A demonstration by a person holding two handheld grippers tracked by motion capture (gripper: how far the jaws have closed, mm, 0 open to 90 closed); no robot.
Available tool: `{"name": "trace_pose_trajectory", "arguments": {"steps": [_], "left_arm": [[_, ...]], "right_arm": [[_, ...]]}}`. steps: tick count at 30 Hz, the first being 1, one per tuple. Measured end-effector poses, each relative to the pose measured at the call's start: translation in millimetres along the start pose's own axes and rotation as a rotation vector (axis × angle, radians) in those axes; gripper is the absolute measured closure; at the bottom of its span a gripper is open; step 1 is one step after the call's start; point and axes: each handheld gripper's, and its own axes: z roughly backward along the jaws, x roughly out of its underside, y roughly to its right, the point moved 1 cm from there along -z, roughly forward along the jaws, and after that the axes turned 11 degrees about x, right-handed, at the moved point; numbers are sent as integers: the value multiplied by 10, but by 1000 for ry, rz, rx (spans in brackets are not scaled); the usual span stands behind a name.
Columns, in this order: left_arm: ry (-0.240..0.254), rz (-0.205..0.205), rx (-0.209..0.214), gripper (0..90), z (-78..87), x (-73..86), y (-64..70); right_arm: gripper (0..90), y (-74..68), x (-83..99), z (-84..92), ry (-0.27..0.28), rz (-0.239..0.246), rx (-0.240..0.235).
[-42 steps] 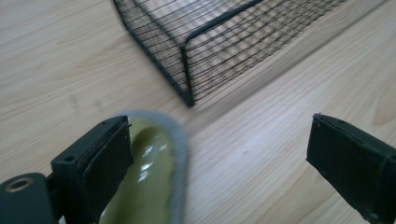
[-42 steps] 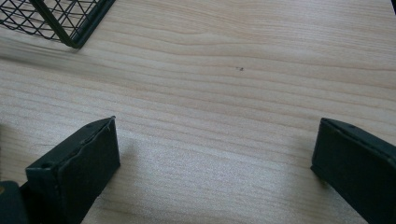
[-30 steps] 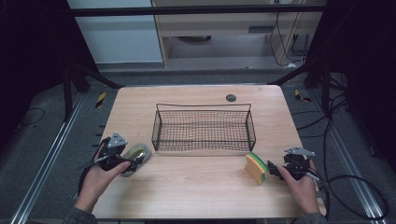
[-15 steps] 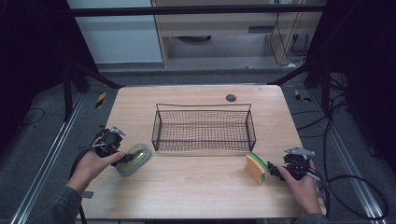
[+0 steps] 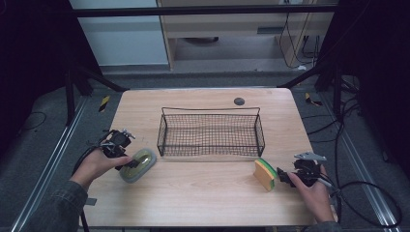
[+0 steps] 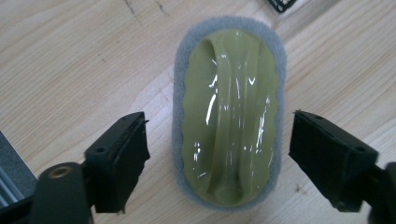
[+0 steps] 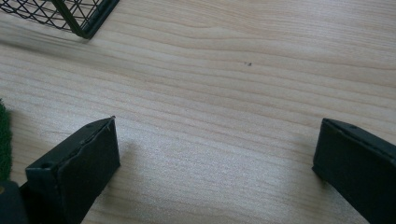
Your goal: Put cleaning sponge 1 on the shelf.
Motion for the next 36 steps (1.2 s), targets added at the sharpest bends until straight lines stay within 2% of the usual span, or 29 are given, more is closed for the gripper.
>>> {"name": "trace_pose_trajectory", "arguments": {"steps": [6, 7, 12, 14, 17, 25, 28, 36], "left_arm": [[-47, -24, 7, 317, -46, -6, 4], [-63, -41, 8, 326, -68, -14, 2], [-81, -58, 23, 364, -79, -34, -12], [-84, -59, 28, 387, -72, -35, -21], [-64, -46, 42, 419, -41, -34, -57], [-111, -54, 52, 455, -99, -57, -49], [-139, -58, 41, 468, -146, -73, -53], [-143, -60, 40, 492, -184, -112, -54]], "right_arm": [[6, 3, 1, 1, 0, 3, -1], [6, 3, 2, 0, 0, 3, -1], [6, 3, 2, 1, 0, 4, -1], [6, 3, 2, 1, 0, 3, -1], [6, 4, 3, 1, 1, 4, -2], [6, 3, 3, 1, 1, 2, -3], [6, 3, 3, 1, 2, 2, -3], [6, 4, 3, 1, 2, 3, -4]]}}
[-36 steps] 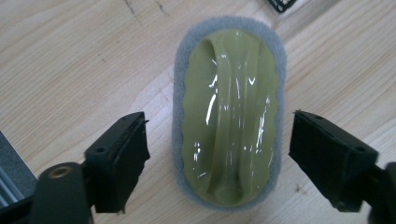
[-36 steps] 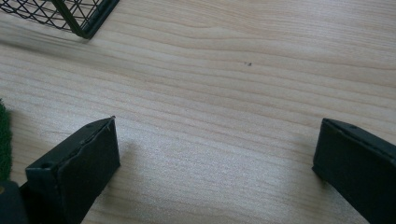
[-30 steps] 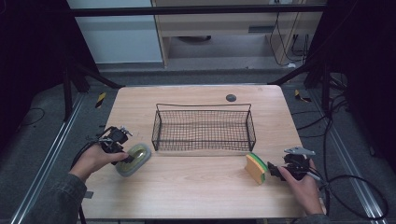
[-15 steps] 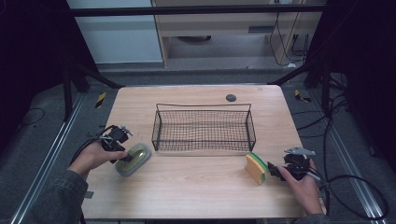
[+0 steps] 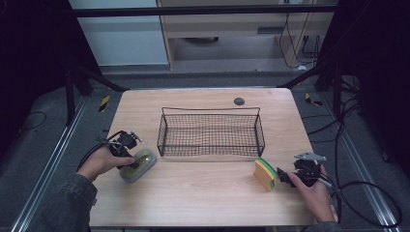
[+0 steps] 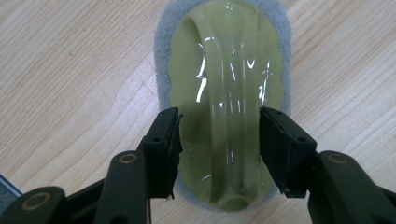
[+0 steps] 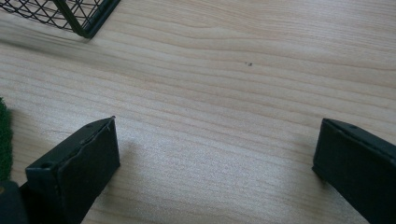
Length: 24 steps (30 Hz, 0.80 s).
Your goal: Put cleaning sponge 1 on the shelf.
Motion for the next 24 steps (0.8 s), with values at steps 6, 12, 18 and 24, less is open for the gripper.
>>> {"name": "trace_pose_trajectory", "arguments": {"steps": [6, 12, 18, 24], "left_arm": [[-1, 0, 1, 554, -6, -16, 8], [-17, -7, 3, 572, -16, -11, 15], [-21, -22, 4, 666, -17, -19, 24], [-10, -44, -1, 698, 36, -38, 57]], "right_arm": [[6, 0, 0, 0, 0, 0, -1], [6, 0, 1, 0, 1, 1, -1], [6, 1, 2, 0, 1, 1, -1], [6, 0, 3, 0, 2, 1, -1]]}}
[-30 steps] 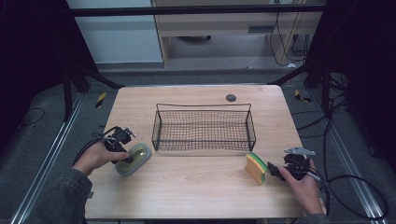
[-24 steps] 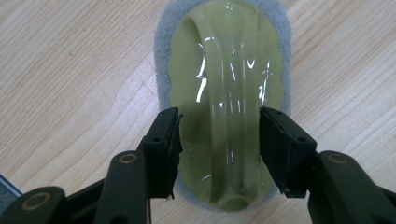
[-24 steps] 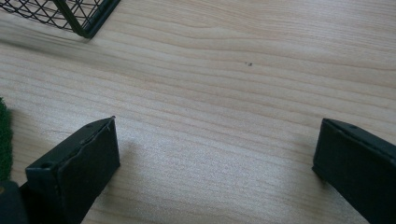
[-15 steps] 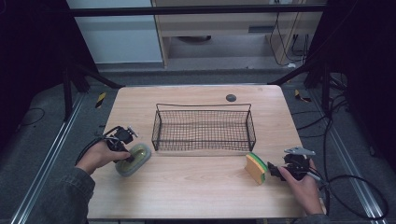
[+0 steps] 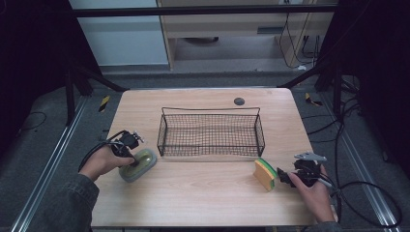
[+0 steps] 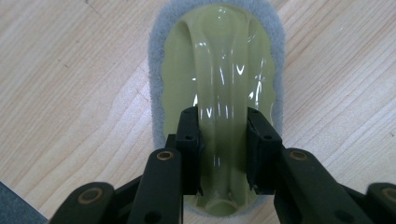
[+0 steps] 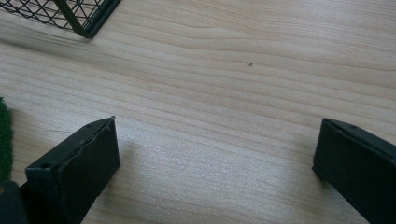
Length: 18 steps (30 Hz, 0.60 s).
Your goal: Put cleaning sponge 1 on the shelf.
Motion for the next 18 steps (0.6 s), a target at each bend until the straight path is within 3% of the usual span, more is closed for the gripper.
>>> {"name": "trace_pose_trajectory", "arguments": {"steps": [18], "left_arm": [[-4, -115, 10, 701, 288, 68, 222]], "right_arm": [[6, 2, 3, 0, 2, 4, 1]]}}
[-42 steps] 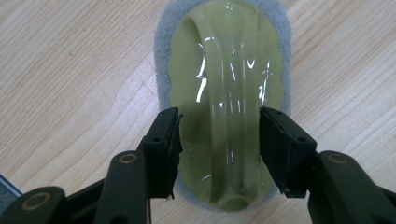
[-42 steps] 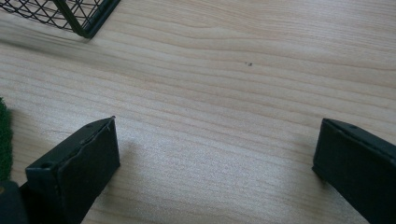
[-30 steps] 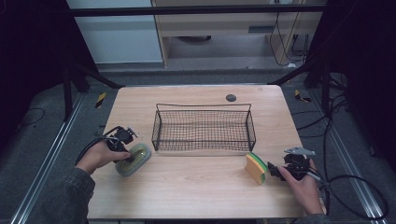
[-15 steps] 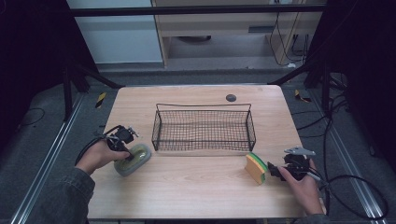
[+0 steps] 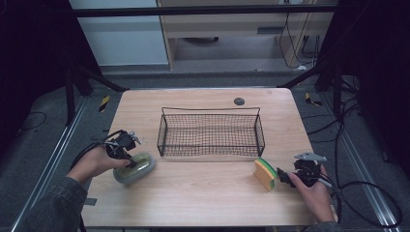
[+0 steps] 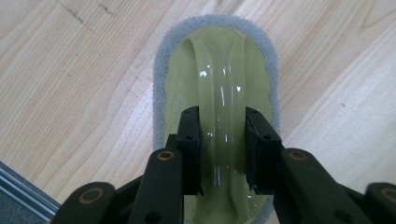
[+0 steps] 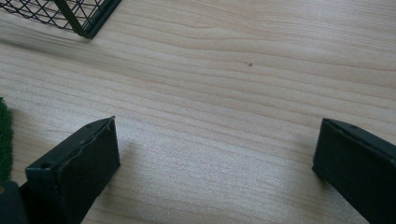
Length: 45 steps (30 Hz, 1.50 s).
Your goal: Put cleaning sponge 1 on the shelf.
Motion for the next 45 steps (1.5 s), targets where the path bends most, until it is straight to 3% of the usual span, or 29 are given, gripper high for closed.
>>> {"name": "trace_pose_trajectory", "arguments": {"steps": [13, 21, 27, 36, 45], "left_arm": [[56, -104, -18, 701, 433, -198, 240], [71, -149, -46, 702, 605, -382, 308], [89, -177, -43, 702, 686, -501, 353], [122, -242, -60, 702, 927, -849, 496], [118, -302, -71, 702, 976, -1248, 504]], "right_arm": [[6, 0, 1, 0, 1, 0, 1], [6, 2, 2, 0, 1, 4, 1], [6, 0, 3, 0, 1, 1, 2], [6, 1, 3, -1, 1, 3, 3], [5, 4, 3, -3, 2, 8, 1]]}}
